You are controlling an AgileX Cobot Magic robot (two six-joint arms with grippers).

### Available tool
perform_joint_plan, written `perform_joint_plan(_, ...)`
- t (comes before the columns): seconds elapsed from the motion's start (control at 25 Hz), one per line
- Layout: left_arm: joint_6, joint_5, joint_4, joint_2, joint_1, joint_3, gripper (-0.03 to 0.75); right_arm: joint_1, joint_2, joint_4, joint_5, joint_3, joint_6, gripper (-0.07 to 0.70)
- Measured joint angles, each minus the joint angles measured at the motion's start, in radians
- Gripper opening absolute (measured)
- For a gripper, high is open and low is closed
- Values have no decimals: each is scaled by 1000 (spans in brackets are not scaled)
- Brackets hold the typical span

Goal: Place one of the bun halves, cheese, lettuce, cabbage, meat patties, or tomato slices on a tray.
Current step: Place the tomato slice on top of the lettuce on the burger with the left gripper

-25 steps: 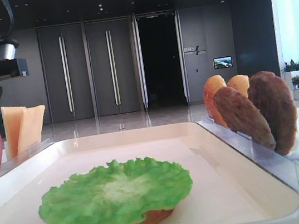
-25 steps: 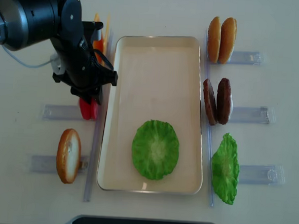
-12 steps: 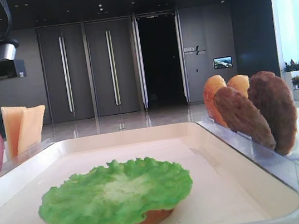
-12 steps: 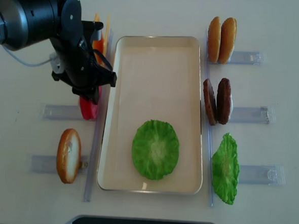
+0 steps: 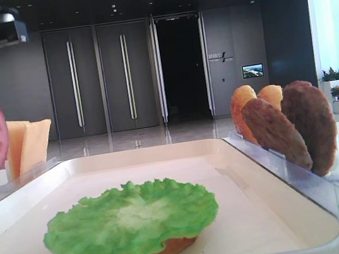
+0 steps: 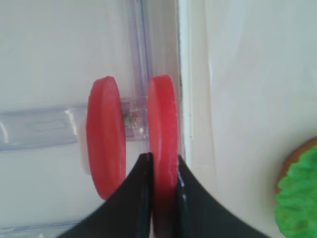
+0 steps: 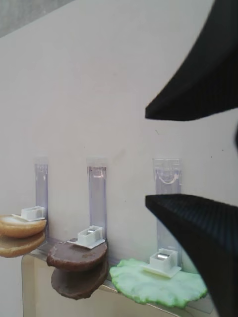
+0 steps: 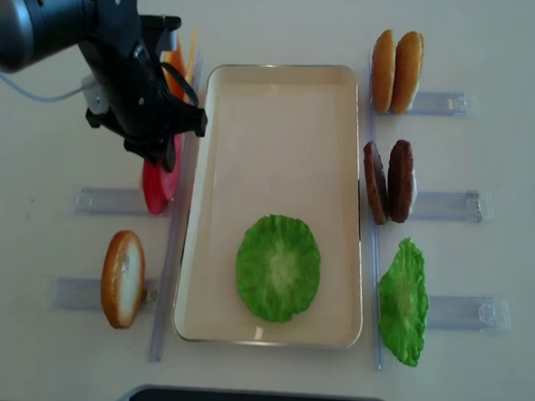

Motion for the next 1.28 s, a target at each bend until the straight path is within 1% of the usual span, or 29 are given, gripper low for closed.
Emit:
perform_joint_plan(0.24,-5,136,-5,-50,0,-99,48,0,0,0,0,0,0,358)
perform_joint_plan(0.44,-8,196,0,-77,0,-112,48,0,0,0,0,0,0,358)
perform_joint_plan(0.8,-10,198,0,-87,-8,-112,48,0,0,0,0,0,0,358)
perform_joint_plan(0.88,-26,198,20,-107,-30,-112,48,0,0,0,0,0,0,358)
perform_joint_plan(1.12,-87,202,41,-225,-133,-112,48,0,0,0,0,0,0,358)
perform_joint_plan(1.28,-115,207,42,-315,-172,-106,48,0,0,0,0,0,0,358)
